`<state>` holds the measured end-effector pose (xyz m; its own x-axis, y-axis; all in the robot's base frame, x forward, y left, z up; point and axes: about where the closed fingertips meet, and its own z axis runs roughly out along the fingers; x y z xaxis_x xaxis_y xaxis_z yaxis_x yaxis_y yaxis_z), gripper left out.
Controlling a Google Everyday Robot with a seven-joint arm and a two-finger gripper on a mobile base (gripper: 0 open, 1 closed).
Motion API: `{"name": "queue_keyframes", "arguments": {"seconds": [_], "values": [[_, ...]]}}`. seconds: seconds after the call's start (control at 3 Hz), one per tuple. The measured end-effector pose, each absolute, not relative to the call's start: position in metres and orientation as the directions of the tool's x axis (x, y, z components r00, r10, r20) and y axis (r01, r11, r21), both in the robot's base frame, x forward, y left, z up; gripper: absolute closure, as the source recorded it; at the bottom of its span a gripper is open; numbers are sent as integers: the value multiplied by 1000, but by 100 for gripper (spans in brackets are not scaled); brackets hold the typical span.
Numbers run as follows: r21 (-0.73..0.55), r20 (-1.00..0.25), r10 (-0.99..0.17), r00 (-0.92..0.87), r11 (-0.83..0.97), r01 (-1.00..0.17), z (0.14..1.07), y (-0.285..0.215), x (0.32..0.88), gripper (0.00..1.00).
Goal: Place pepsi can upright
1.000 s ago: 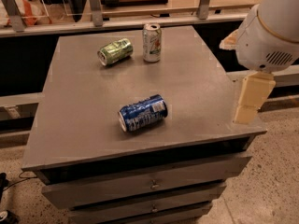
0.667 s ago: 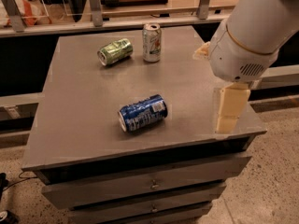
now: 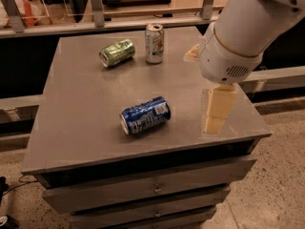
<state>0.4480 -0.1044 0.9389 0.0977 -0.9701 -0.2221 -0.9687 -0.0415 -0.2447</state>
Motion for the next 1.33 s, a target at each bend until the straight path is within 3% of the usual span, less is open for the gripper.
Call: {"name": "queue_keyframes", "arguments": {"seconds": [1.33], "values": [[-197,-273,-908,318,-271,-942,885,5,475,0]]}}
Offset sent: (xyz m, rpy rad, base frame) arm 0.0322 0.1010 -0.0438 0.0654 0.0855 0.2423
